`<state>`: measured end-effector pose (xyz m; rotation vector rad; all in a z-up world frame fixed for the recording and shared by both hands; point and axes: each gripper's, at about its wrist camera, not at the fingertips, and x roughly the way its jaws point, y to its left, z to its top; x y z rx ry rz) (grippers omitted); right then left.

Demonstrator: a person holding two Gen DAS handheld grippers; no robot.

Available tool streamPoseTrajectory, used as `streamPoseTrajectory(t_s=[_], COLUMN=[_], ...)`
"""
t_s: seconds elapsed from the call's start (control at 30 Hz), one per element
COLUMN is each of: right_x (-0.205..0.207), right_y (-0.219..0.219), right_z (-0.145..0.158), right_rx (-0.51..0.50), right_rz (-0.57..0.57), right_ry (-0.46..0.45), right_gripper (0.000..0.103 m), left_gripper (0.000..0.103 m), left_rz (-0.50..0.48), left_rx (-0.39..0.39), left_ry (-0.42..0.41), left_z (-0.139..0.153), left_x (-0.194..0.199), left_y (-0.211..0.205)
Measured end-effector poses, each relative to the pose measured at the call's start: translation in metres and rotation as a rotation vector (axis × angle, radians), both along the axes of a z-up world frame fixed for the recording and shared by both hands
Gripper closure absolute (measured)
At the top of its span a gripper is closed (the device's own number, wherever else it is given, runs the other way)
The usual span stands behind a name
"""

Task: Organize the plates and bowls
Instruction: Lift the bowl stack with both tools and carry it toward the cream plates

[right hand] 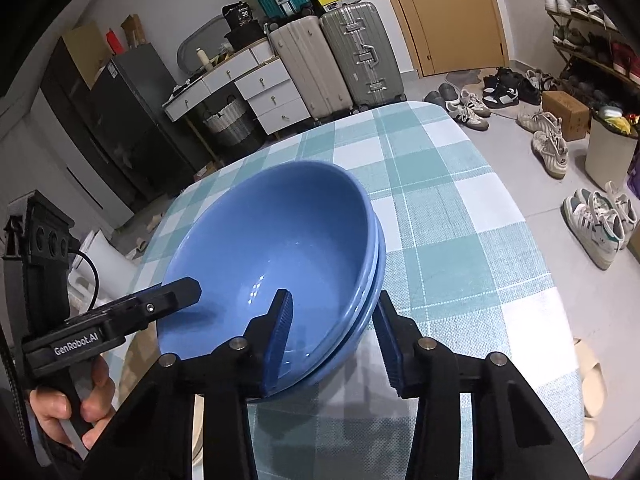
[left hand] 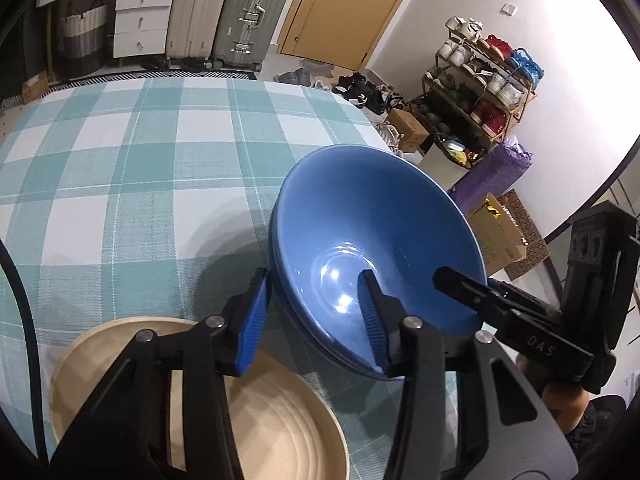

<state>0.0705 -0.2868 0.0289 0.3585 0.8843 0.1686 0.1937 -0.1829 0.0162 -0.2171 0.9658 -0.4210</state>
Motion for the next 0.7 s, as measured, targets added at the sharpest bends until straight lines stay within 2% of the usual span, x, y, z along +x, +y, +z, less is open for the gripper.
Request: streamPoseTrajectory(t_s=[0.37,0.7], right_x=[-0.005,-0.020], right_y=[-0.002,-0.003], right_z=[0.004,0.022], right_rx=[-0.026,-0.041], right_rz=[-0.019,-0.024], right_ry=[0.001,-0.025], right_gripper=[0.063,0.063], left_gripper=[0.064,0.064], left_rz=[-0.025,-0.046], left_rx=[0.020,0.020], left_ry=[-0.020,-0.055], left_z=[0.004,0.017], left_x=[-0.006,-0.019], left_y=[-0.003,-0.004])
